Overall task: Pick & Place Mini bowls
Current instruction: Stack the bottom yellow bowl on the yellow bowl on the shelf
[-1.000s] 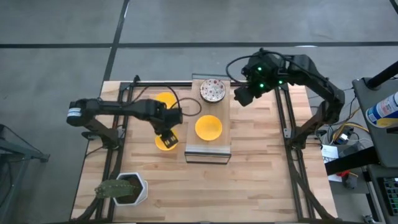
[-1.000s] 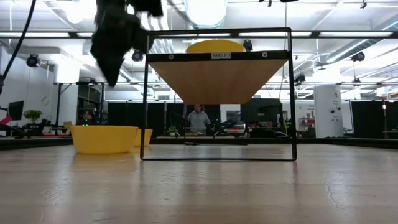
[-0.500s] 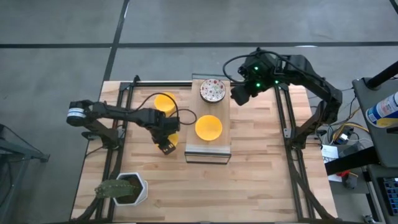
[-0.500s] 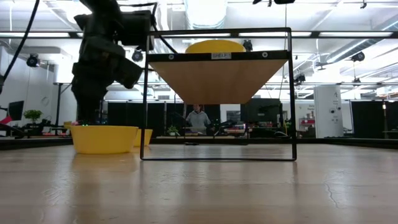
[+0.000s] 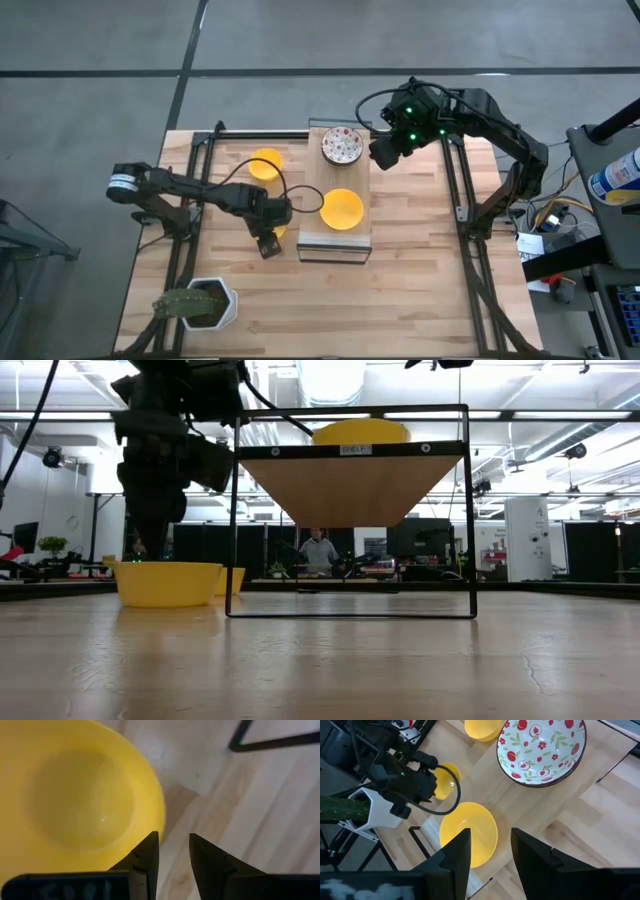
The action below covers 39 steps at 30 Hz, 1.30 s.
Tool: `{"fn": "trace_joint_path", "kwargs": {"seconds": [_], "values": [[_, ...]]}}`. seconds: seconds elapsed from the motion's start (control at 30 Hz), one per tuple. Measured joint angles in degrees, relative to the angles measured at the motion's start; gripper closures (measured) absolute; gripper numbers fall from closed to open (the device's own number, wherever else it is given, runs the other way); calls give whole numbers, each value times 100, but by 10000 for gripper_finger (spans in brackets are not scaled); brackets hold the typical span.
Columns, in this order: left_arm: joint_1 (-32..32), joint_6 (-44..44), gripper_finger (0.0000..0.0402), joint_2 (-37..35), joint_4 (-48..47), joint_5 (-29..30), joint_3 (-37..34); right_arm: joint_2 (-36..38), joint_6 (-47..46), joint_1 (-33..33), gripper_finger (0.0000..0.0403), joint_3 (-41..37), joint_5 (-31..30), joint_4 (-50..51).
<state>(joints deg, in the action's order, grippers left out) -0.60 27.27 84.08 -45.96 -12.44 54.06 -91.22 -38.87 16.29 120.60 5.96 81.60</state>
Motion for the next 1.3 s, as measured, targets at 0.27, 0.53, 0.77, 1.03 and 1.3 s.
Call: {"fn": "trace_joint_path", "kwargs": {"seconds": [0.27, 0.53, 0.77, 1.03, 1.3], "values": [[1, -211, 301, 1, -11, 506, -8, 0, -1, 0, 272, 0, 1, -13], [0, -467, 301, 1, -9, 662, -127, 0, 4, 0, 273, 0, 0, -15], [-1, -488, 301, -3, -30, 164, -184, 0, 6, 0, 278, 0, 0, -15], [-26, -437, 301, -101, -199, 152, -186, 0, 0, -1, 280, 0, -1, -22], [-204, -1446, 301, -119, -362, 150, -192, 0, -13, -2, 286, 0, 0, -43]]}}
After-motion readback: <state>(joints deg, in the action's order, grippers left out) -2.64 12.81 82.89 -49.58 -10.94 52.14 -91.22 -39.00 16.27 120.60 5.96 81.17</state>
